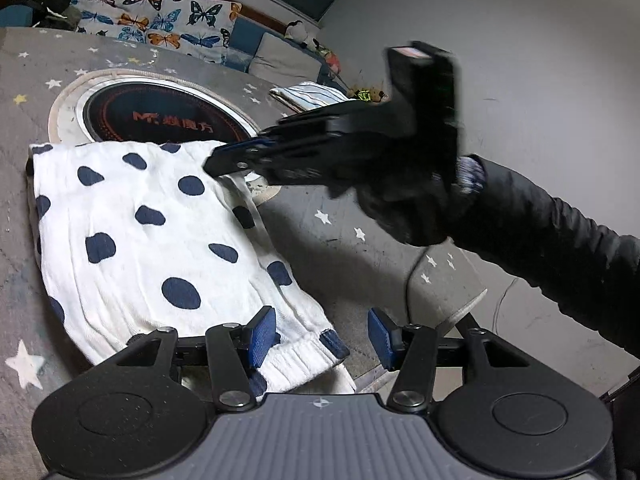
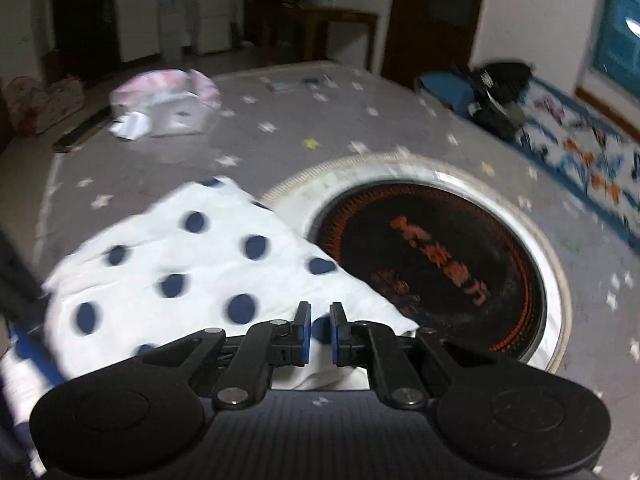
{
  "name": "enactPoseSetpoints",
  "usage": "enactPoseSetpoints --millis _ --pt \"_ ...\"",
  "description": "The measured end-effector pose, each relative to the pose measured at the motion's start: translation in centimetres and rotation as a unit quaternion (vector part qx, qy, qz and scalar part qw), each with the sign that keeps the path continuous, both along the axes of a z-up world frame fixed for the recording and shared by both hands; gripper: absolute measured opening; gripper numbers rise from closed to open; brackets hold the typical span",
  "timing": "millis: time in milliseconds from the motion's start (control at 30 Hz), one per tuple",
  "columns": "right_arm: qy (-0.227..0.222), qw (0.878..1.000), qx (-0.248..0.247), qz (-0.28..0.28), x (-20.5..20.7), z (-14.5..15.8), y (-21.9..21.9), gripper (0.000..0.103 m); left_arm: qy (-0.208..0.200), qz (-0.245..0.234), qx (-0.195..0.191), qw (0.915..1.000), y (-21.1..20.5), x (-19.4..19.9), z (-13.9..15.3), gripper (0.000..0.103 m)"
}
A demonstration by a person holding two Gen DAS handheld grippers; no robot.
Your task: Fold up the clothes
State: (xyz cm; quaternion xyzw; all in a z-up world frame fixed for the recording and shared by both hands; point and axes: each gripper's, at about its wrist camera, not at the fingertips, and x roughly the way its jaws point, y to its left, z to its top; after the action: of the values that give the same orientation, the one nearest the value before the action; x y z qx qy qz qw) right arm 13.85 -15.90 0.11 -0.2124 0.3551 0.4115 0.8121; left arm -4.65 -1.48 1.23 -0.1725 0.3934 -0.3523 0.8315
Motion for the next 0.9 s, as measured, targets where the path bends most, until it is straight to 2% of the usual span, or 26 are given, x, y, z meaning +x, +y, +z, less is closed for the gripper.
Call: enactPoseSetpoints --millis 100,300,400,500,633,800,900 --pt "0.007 0.999 -0.007 -0.038 1.7 -1.2 0.2 0.006 0.005 0.000 -0.002 1.0000 0.0 0.0 -0.3 0.054" --pt "-0.005 0.999 0.004 -0.038 1.5 -0.2 0.6 0.008 0.003 0.006 -0.009 0.9999 0.4 0.0 0.2 0.055" --pt "0.006 1.000 0.009 -0.003 0.2 0.4 2.4 0.015 -0.014 0.019 -0.012 0.9997 1.0 -0.4 1.1 0.055" --pt "0.018 0.999 0.013 0.032 -1.1 1.1 4.2 0.018 -0.021 0.042 -0.015 0.9988 2.0 -0.7 1.5 0.056" --pt "0.033 0.996 0.019 0.078 -2.7 1.9 6.5 0.019 -0.003 0.062 -0.011 0.9980 3.0 -0.6 0.7 0.056" --pt "0.039 0.992 -0.003 0.119 -3.8 0.4 10.7 0.019 0.011 0.070 -0.020 0.9973 3.7 -0.9 0.0 0.056" --pt "0.038 0.991 -0.012 0.125 -3.8 -0.2 12.1 0.019 0.014 0.071 -0.026 0.9970 3.8 -1.0 -0.2 0.056"
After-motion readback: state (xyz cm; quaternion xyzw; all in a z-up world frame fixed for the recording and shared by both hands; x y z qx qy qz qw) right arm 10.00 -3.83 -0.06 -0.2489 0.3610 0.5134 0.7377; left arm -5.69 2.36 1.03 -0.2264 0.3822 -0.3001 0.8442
